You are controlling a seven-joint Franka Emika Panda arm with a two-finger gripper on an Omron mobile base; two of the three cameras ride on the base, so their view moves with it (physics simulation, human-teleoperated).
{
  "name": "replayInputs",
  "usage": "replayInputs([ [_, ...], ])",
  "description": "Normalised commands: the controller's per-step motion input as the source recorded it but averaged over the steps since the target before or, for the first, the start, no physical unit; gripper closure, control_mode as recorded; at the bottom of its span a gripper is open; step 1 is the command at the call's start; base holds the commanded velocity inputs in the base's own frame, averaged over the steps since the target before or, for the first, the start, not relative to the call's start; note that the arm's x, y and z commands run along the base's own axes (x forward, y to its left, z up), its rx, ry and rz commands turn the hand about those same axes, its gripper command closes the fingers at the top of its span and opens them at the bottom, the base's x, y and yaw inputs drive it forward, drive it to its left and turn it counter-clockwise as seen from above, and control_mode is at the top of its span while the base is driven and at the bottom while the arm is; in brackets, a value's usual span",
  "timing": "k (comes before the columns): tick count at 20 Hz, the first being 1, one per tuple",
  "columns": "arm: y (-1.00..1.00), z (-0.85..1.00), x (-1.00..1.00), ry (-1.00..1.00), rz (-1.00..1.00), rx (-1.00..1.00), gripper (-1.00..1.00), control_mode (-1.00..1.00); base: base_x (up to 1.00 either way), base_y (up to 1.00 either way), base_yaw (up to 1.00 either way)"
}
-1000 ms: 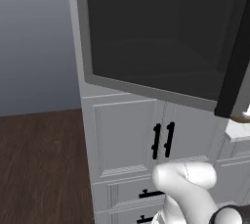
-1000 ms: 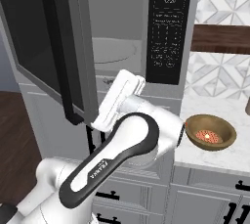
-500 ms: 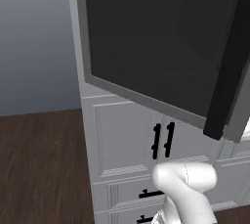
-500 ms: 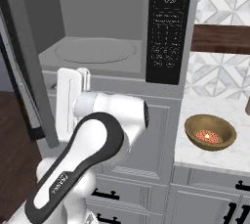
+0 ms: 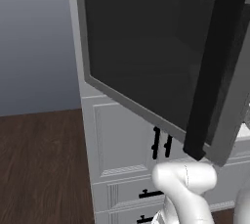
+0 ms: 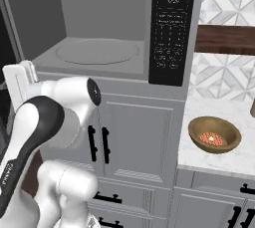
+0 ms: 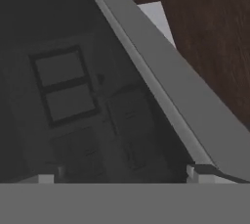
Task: Open the microwave, place the bowl with waffle inside the microwave, then close the microwave door and turn it on.
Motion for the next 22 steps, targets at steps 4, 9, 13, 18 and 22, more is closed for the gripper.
replayInputs([
  [4,1.0,-0.05,-0.3,-0.12,0.0,-0.1,-1.0,-1.0,0.0,0.0,0.0],
  [9,1.0,-0.13,-0.2,-0.1,0.0,-0.04,-1.0,-1.0,0.0,0.0,0.0],
  [13,0.16,-0.06,0.22,-0.04,-0.15,0.0,-1.0,-1.0,0.0,0.0,0.0],
  [18,-1.0,0.04,0.99,0.06,-0.12,0.0,-1.0,-1.0,0.0,0.0,0.0],
  [22,-1.0,0.05,1.0,0.15,-0.1,-0.03,-1.0,-1.0,0.0,0.0,0.0],
])
